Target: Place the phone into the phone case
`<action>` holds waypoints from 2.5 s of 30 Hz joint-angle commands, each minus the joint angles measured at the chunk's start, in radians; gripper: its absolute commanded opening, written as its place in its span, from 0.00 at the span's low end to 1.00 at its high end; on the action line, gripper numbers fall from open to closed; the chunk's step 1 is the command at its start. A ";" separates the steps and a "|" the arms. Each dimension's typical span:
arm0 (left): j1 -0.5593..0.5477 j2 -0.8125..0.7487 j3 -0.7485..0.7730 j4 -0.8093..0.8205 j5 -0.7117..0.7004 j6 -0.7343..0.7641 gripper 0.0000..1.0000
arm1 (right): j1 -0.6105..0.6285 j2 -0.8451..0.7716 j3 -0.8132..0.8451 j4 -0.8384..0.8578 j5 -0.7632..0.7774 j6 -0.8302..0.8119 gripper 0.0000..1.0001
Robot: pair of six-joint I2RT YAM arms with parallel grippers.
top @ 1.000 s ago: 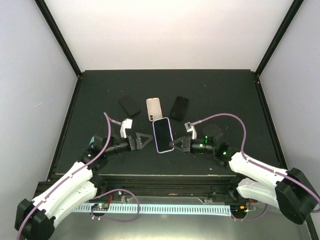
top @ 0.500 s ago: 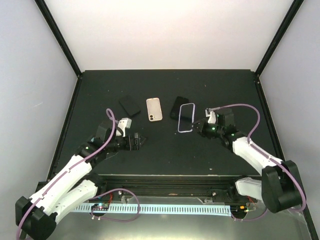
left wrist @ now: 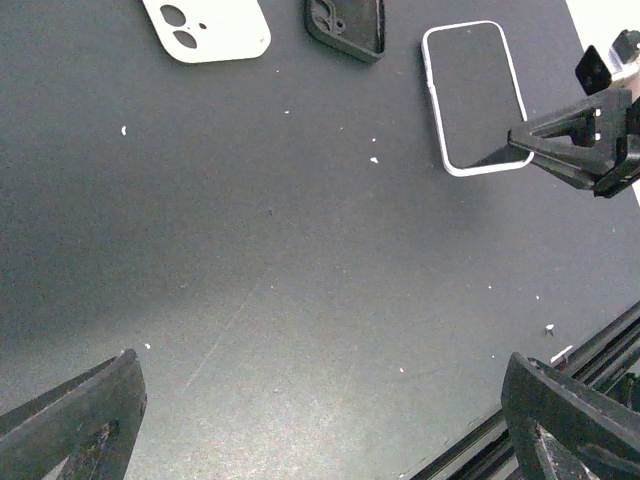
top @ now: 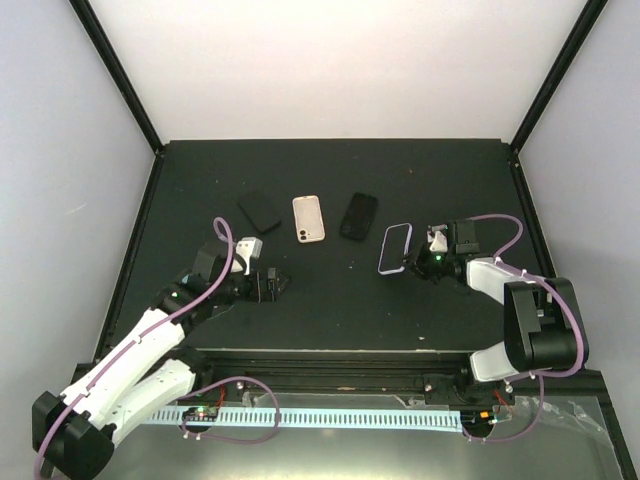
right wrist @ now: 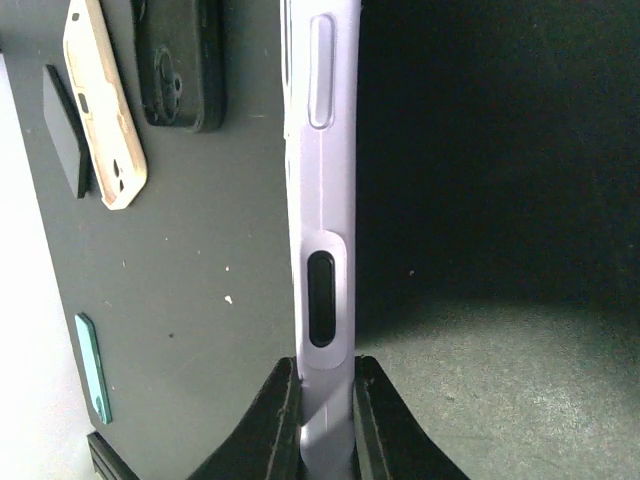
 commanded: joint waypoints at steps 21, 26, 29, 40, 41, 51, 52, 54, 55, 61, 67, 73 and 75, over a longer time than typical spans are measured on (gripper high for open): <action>0.023 0.035 0.032 -0.043 -0.091 -0.071 0.99 | -0.030 -0.036 0.005 -0.086 0.094 -0.078 0.39; 0.034 0.056 0.052 -0.043 -0.145 -0.087 0.99 | -0.030 -0.120 -0.004 -0.135 0.110 -0.086 0.58; 0.052 0.086 0.080 -0.047 -0.181 -0.082 0.99 | -0.028 -0.186 -0.010 -0.161 0.106 -0.092 0.70; 0.177 0.335 0.195 0.024 -0.232 -0.006 0.99 | 0.007 -0.462 -0.010 -0.243 0.076 -0.141 1.00; 0.190 0.369 0.213 0.026 -0.249 -0.002 0.99 | 0.007 -0.479 -0.009 -0.254 0.092 -0.148 1.00; 0.266 0.765 0.499 0.038 -0.317 -0.035 0.99 | 0.007 -0.502 0.034 -0.315 0.038 -0.177 1.00; 0.270 0.798 0.528 0.040 -0.326 -0.053 0.99 | 0.007 -0.504 0.027 -0.303 0.026 -0.176 1.00; 0.273 0.864 0.595 0.038 -0.356 -0.093 0.99 | 0.007 -0.511 0.015 -0.286 0.012 -0.173 1.00; 0.274 0.909 0.620 0.040 -0.361 -0.108 0.99 | 0.007 -0.516 0.009 -0.281 0.008 -0.171 1.00; 0.278 1.138 0.826 -0.047 -0.355 -0.130 0.99 | 0.007 -0.545 -0.001 -0.280 -0.014 -0.186 1.00; 0.278 1.314 0.990 -0.170 -0.372 -0.141 0.99 | 0.007 -0.566 -0.026 -0.238 -0.022 -0.141 1.00; 0.278 1.372 1.028 -0.189 -0.385 -0.151 0.99 | 0.006 -0.560 -0.015 -0.242 -0.036 -0.160 1.00; 0.278 1.389 1.033 -0.192 -0.370 -0.155 0.99 | 0.007 -0.559 -0.012 -0.243 -0.034 -0.164 1.00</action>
